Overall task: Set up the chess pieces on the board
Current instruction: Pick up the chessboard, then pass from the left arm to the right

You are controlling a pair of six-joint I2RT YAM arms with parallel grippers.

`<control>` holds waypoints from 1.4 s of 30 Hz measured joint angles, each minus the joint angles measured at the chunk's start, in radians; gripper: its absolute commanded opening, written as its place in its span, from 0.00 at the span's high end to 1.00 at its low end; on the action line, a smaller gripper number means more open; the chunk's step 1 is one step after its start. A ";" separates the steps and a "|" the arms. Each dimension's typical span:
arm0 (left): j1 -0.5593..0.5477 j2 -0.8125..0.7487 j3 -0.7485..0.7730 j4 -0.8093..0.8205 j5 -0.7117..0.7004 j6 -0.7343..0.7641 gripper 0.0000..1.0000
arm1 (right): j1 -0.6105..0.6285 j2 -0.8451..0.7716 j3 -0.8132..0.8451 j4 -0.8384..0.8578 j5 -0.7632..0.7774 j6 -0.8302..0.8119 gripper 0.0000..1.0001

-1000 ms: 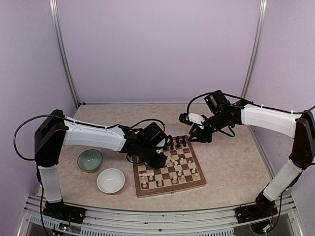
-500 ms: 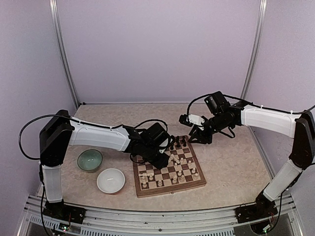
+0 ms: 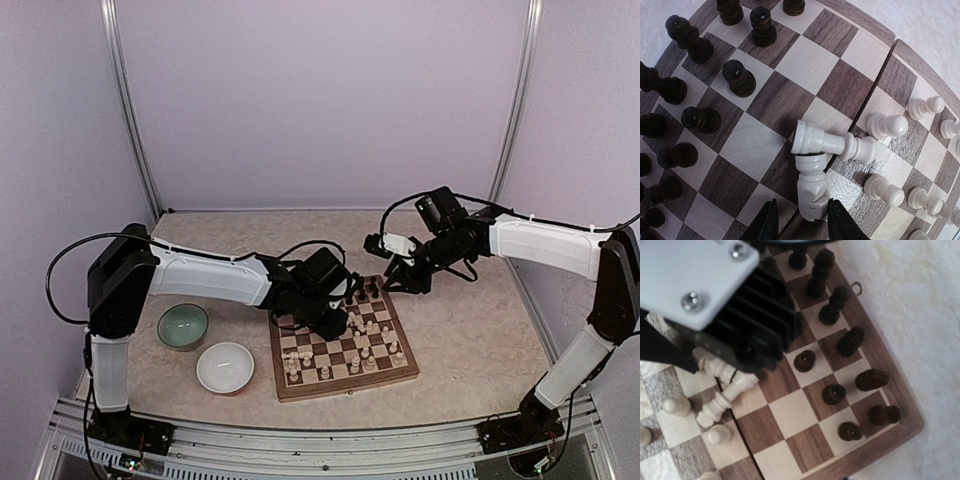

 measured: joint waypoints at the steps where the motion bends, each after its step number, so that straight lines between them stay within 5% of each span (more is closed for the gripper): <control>1: 0.000 0.000 0.000 0.001 0.000 0.000 0.66 | 0.000 0.000 0.000 0.000 0.000 0.000 0.64; 8: 0.001 0.003 0.000 0.014 0.013 0.011 0.65 | 0.000 0.000 0.000 0.001 0.000 0.000 0.64; 23: 0.009 0.002 -0.021 0.070 0.013 0.013 0.87 | 0.000 0.000 0.000 0.000 -0.001 0.000 0.64; 42: 0.052 -0.225 -0.136 0.201 0.051 -0.126 0.94 | 0.025 0.000 0.137 -0.090 -0.069 -0.048 0.63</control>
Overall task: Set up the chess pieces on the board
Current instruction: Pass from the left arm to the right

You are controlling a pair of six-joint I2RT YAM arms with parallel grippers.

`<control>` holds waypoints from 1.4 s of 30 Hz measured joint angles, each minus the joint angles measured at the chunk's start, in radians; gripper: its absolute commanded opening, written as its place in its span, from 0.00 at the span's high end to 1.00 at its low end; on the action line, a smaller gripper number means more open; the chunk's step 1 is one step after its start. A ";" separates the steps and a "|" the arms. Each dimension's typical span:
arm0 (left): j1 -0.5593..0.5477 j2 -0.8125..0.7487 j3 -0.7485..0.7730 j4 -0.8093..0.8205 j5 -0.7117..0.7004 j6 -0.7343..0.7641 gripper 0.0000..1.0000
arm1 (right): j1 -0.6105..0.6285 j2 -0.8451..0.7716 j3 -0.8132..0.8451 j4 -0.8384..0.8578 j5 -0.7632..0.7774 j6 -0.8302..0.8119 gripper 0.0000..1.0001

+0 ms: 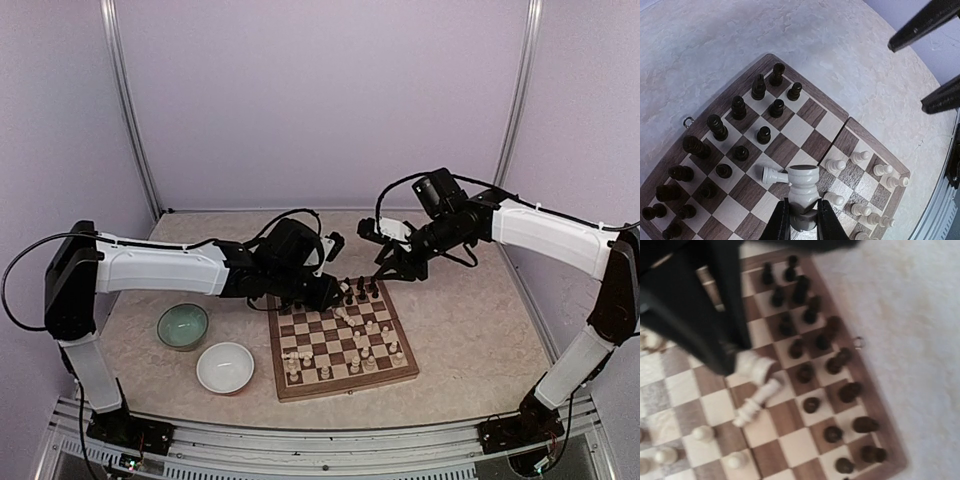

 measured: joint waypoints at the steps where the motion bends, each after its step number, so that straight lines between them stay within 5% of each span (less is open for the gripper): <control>1: 0.003 -0.007 -0.009 0.007 0.006 -0.010 0.94 | 0.008 0.000 0.000 -0.008 -0.002 -0.005 0.63; 11: 0.126 -0.140 -0.142 0.106 0.287 -0.077 0.93 | 0.053 0.014 0.085 -0.078 -0.043 -0.093 0.53; 18: 0.182 -0.161 -0.139 0.107 0.489 -0.097 0.93 | 0.163 0.037 0.134 -0.115 0.062 -0.198 0.54; 32: 0.179 -0.156 -0.115 0.077 0.652 -0.097 0.92 | 0.264 0.113 0.198 -0.113 0.228 -0.283 0.54; 37: 0.175 -0.139 -0.111 0.077 0.673 -0.099 0.91 | 0.298 0.114 0.199 -0.116 0.250 -0.299 0.62; 42: 0.169 -0.127 -0.108 0.076 0.684 -0.100 0.88 | 0.310 0.114 0.198 -0.124 0.272 -0.318 0.90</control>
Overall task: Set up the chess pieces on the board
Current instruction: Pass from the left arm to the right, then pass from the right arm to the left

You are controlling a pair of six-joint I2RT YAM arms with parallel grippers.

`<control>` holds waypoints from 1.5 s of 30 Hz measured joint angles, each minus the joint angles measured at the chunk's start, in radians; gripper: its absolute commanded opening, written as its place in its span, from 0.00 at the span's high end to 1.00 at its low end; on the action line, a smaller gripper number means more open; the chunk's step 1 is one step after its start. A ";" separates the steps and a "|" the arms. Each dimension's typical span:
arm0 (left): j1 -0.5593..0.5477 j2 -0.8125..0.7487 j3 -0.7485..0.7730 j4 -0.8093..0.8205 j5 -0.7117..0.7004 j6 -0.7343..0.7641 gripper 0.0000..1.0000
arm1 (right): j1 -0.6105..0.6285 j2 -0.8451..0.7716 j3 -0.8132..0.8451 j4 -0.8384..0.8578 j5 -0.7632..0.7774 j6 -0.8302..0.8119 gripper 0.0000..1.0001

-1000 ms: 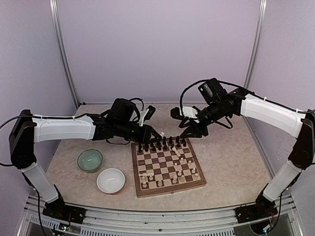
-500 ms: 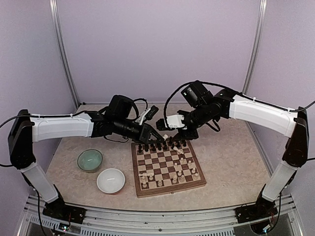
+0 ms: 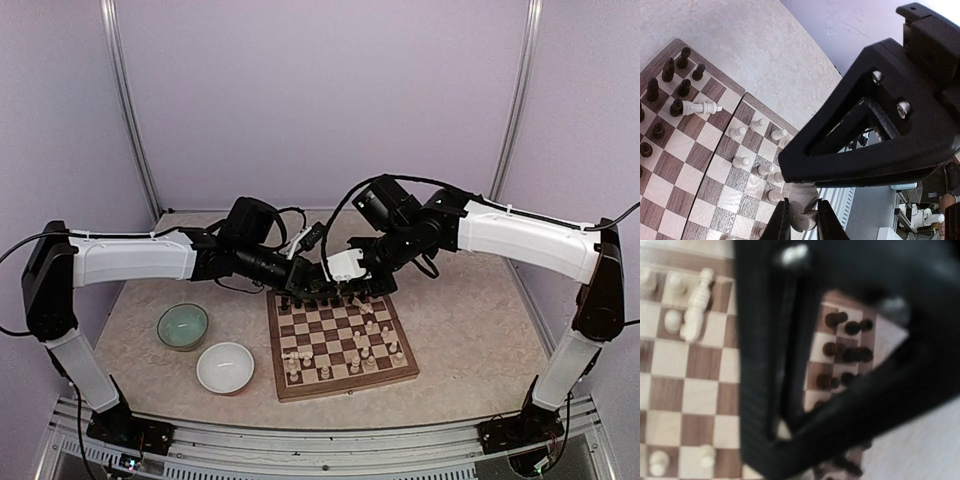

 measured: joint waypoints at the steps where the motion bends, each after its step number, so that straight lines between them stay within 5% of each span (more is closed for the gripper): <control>1: 0.000 0.001 0.003 -0.006 0.001 0.000 0.87 | 0.001 0.000 -0.001 -0.007 0.008 0.002 0.91; 4: 0.001 0.002 0.007 -0.015 -0.003 0.000 0.80 | 0.002 0.000 -0.004 -0.009 0.014 -0.003 0.96; 11: -0.001 -0.002 0.007 -0.010 -0.024 0.006 0.39 | -0.019 -0.001 -0.013 -0.001 -0.019 0.041 0.96; 22: -0.069 -0.285 -0.214 0.266 -0.330 0.059 0.39 | -0.274 -0.083 -0.057 0.084 -0.451 0.322 0.97; 28: -0.116 -0.274 -0.208 0.403 -0.457 0.090 0.40 | -0.336 -0.098 -0.077 0.151 -0.691 0.469 0.96; 36: -0.116 -0.156 -0.124 0.441 -0.464 0.088 0.45 | -0.336 -0.098 -0.083 0.177 -0.784 0.528 0.95; 45: -0.114 -0.132 -0.111 0.462 -0.409 0.060 0.67 | -0.336 -0.098 -0.090 0.179 -0.787 0.531 0.94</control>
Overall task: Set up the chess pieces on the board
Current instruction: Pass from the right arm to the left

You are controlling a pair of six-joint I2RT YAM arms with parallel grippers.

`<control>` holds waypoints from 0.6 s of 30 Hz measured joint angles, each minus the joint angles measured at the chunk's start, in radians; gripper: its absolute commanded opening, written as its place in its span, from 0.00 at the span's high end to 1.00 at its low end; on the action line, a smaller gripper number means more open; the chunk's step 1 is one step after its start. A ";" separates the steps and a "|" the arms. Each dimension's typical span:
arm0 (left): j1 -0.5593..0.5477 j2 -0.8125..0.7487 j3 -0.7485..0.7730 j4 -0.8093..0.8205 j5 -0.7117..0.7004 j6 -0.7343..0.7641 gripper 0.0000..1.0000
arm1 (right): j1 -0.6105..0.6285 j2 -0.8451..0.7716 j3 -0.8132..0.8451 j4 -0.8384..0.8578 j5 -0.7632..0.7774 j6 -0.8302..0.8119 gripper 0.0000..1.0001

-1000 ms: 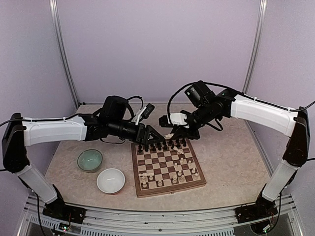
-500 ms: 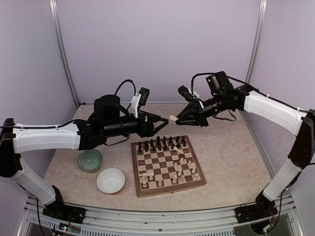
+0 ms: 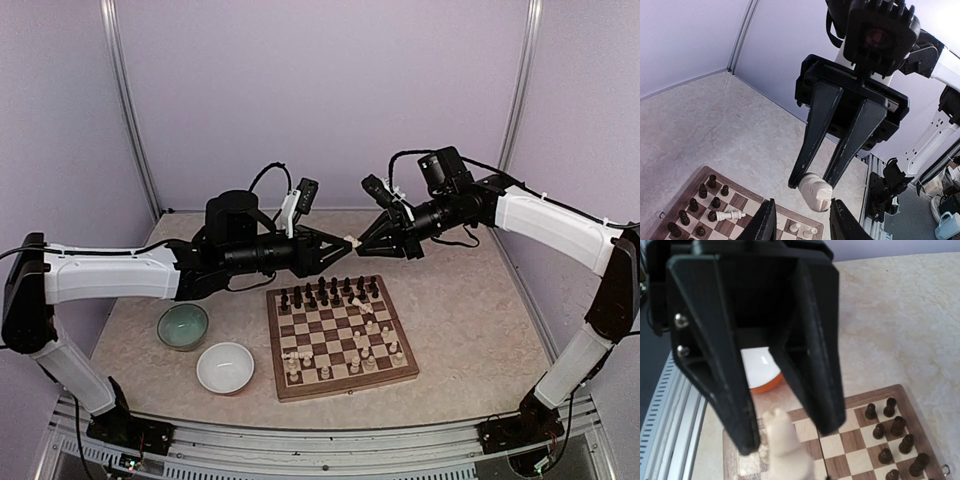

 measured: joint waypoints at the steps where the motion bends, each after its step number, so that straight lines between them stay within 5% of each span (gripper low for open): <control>1: 0.000 0.002 0.003 0.003 0.008 -0.004 0.68 | 0.000 0.000 0.000 0.000 0.000 0.000 0.94; 8: 0.007 0.022 0.013 0.025 0.054 -0.032 0.79 | 0.000 0.000 0.000 0.000 0.003 -0.001 0.92; 18: 0.011 0.045 0.030 0.020 0.071 -0.049 0.89 | -0.001 -0.005 -0.002 -0.008 0.051 -0.021 0.57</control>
